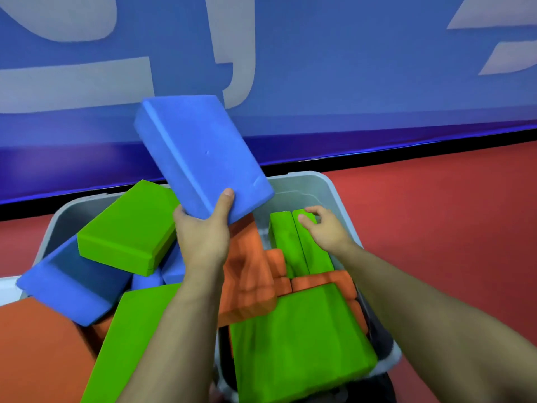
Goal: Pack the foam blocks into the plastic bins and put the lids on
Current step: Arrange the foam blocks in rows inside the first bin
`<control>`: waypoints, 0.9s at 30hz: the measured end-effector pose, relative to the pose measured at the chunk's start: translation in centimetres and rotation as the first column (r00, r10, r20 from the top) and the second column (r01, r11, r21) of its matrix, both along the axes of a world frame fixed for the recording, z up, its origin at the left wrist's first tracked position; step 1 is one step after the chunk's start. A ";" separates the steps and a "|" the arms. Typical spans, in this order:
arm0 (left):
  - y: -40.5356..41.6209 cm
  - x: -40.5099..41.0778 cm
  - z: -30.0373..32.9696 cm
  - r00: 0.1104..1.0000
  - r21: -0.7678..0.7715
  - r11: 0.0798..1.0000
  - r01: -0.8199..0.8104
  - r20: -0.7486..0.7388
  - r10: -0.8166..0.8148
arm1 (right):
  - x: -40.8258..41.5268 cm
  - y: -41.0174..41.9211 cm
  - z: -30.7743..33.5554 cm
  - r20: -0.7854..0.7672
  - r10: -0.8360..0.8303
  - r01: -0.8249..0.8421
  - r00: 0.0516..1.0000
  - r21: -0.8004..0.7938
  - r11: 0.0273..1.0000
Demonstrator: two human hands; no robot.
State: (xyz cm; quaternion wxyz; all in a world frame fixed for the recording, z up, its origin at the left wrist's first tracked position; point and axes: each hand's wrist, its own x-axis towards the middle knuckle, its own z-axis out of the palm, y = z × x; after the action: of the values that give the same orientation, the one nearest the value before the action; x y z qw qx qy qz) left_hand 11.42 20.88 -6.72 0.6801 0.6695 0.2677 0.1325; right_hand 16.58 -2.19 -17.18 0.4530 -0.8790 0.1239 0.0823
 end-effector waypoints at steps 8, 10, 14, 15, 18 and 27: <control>2.1 0.6 -4.2 0.994 0.062 0.995 0.081 -0.077 -0.076 | 7.5 3.9 -6.4 -0.231 0.228 -0.315 0.946 -0.477 0.821; 2.3 0.6 -4.7 0.991 0.038 0.996 0.075 -0.111 -0.070 | 8.7 4.6 -8.0 -0.263 0.203 -0.311 0.943 -0.487 0.816; 3.0 1.0 -5.6 0.985 -0.090 0.994 0.060 -0.154 -0.074 | 9.8 5.3 -10.7 -0.360 0.148 -0.327 0.921 -0.508 0.797; 3.2 1.1 -5.8 0.984 -0.103 0.993 0.051 -0.164 -0.068 | 9.8 5.6 -11.3 -0.339 0.136 -0.311 0.931 -0.540 0.782; 3.2 1.4 -5.8 0.982 -0.124 0.991 0.058 -0.171 -0.078 | 9.8 6.5 -12.0 -0.244 0.148 -0.276 0.958 -0.663 0.696; 2.9 1.6 -4.9 0.982 -0.197 0.979 0.053 -0.170 -0.088 | 10.6 6.8 -10.6 -0.271 0.091 -0.261 0.958 -0.697 0.668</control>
State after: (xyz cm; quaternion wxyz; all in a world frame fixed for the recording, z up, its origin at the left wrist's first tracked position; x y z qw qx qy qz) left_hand 13.06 23.78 -11.65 0.7189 0.6194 0.3148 0.0217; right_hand 27.17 4.59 -27.78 0.0418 -0.9797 0.1081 0.1638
